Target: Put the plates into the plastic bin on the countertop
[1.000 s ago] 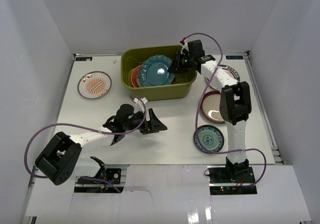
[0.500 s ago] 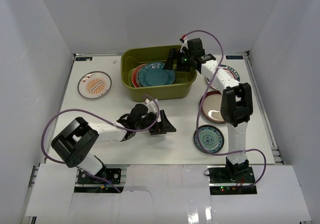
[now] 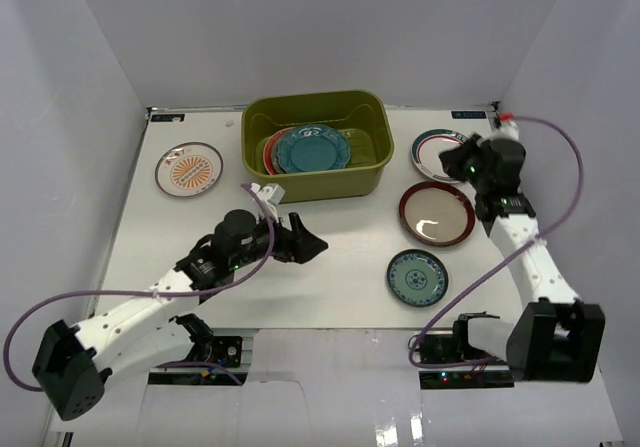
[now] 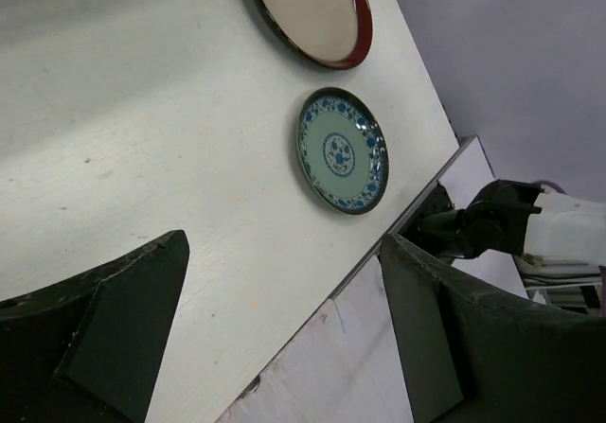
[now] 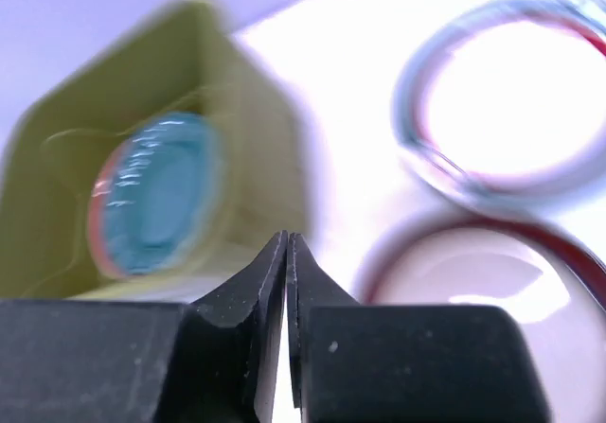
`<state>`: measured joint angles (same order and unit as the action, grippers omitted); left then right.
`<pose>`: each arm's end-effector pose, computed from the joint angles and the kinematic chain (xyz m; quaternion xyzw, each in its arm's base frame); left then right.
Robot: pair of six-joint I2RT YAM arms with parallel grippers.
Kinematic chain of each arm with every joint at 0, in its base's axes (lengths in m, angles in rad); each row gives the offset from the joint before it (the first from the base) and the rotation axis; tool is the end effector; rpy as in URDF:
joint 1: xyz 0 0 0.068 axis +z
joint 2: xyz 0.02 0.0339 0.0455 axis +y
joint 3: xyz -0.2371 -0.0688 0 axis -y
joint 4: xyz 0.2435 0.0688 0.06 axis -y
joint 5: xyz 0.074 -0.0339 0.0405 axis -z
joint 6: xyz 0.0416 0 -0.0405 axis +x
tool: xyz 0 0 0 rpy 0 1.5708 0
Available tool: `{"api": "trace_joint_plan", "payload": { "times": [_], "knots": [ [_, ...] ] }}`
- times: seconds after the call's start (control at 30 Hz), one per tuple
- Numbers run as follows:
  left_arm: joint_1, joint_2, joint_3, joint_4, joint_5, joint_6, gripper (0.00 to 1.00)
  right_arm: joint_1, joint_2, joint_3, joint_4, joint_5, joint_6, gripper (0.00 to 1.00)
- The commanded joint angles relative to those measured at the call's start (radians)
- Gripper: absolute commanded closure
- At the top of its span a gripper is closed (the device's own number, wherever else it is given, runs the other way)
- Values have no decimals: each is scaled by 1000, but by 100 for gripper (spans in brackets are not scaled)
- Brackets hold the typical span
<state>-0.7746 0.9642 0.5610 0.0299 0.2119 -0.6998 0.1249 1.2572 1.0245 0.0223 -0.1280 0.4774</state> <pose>0.1648 -0.1735 0.2261 0.0903 0.8186 -0.4414 0.3562 0.3073 0.0439 0.3172 0.0964 0.7709 0.2337 0.5847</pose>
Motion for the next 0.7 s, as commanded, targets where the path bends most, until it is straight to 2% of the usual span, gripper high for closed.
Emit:
{"api": "trace_joint_plan", "payload": {
  "times": [0.0,0.07,0.1,0.17,0.37,0.47,0.5,0.53,0.67],
  "knots": [
    [-9,-166,68,-232,-124,99,6,-236,-154,-346,140,9,162,92],
    [-9,-220,94,-271,-89,115,5,-392,-251,-500,140,-28,176,67],
    [-9,-260,140,-324,-79,123,5,-431,-272,-536,139,-65,175,54],
    [-9,-294,189,-385,-92,164,2,-470,-312,-610,140,-38,171,35],
    [-9,-332,183,-456,-238,264,2,-527,-263,-670,172,-1,199,33],
    [-9,-309,142,-453,-220,270,2,-534,-164,-684,240,-59,216,37],
    [-9,-300,154,-459,-217,276,2,-536,-91,-685,260,-83,228,39],
    [-9,-298,154,-458,-218,278,2,-538,-50,-690,287,-114,242,46],
    [-8,-318,148,-450,-224,287,2,-539,135,-699,462,-228,341,55]
  ]
}}
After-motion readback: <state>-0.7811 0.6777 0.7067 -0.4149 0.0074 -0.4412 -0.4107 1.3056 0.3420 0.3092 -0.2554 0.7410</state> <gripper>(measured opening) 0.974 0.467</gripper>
